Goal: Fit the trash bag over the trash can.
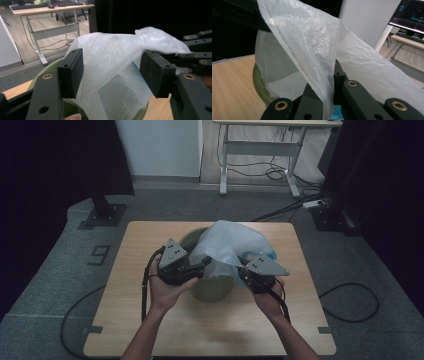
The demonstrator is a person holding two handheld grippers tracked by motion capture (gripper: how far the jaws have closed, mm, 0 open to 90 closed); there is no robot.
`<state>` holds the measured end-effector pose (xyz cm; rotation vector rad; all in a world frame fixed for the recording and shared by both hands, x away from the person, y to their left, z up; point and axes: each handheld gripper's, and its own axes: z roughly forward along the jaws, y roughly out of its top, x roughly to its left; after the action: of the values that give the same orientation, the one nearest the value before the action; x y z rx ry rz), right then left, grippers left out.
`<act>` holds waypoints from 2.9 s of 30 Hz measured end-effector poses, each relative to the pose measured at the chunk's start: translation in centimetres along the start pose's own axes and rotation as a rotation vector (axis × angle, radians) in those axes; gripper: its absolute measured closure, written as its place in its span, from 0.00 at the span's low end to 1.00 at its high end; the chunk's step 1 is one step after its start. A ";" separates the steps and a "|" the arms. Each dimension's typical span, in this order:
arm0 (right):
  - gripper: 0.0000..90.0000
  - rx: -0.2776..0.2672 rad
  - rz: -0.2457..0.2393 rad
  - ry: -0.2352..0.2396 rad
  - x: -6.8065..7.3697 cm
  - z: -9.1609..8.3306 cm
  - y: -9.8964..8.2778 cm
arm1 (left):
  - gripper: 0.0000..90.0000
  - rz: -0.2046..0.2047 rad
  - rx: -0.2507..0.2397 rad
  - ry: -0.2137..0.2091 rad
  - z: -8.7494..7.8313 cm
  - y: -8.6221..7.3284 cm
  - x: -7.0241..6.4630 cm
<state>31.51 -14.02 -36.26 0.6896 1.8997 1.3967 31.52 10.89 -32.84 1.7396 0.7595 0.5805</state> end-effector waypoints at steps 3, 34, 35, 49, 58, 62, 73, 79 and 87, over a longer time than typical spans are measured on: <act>0.98 0.005 0.016 0.005 -0.3 -0.1 -0.3 | 0.41 -0.009 0.001 -0.010 0.2 0.1 0.0; 0.44 -0.015 0.205 0.005 -3.8 -6.4 -7.8 | 1.00 -0.239 0.038 0.043 -1.8 -3.3 6.1; 0.44 -0.008 0.218 -0.006 -4.2 -6.4 -8.2 | 1.00 -0.244 0.035 0.045 -2.0 -3.4 6.3; 0.41 0.049 0.236 -0.085 -5.8 -3.9 -10.4 | 0.99 -0.330 0.028 0.054 -3.2 -4.6 9.7; 0.39 0.056 0.170 -0.175 -5.8 -1.1 -9.8 | 0.99 -0.351 0.038 0.056 -2.9 -4.9 10.6; 0.42 0.031 0.168 -0.195 -5.9 -0.9 -9.1 | 0.99 -0.345 0.042 0.049 -2.6 -4.8 10.4; 0.98 -0.059 0.205 -0.102 -6.8 -2.6 -7.7 | 0.99 -0.327 0.058 0.014 -0.7 -4.4 9.3; 0.98 -0.083 0.222 -0.134 -7.8 -3.8 -6.7 | 0.98 -0.304 0.076 -0.035 0.9 -3.9 8.0; 0.98 -0.094 0.264 -0.204 -10.1 -4.9 -6.0 | 0.85 -0.233 0.118 -0.175 1.4 -3.2 6.4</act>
<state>33.97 -26.22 -38.89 1.0237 1.6186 1.5016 36.16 15.32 -36.27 1.7521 0.8711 0.2264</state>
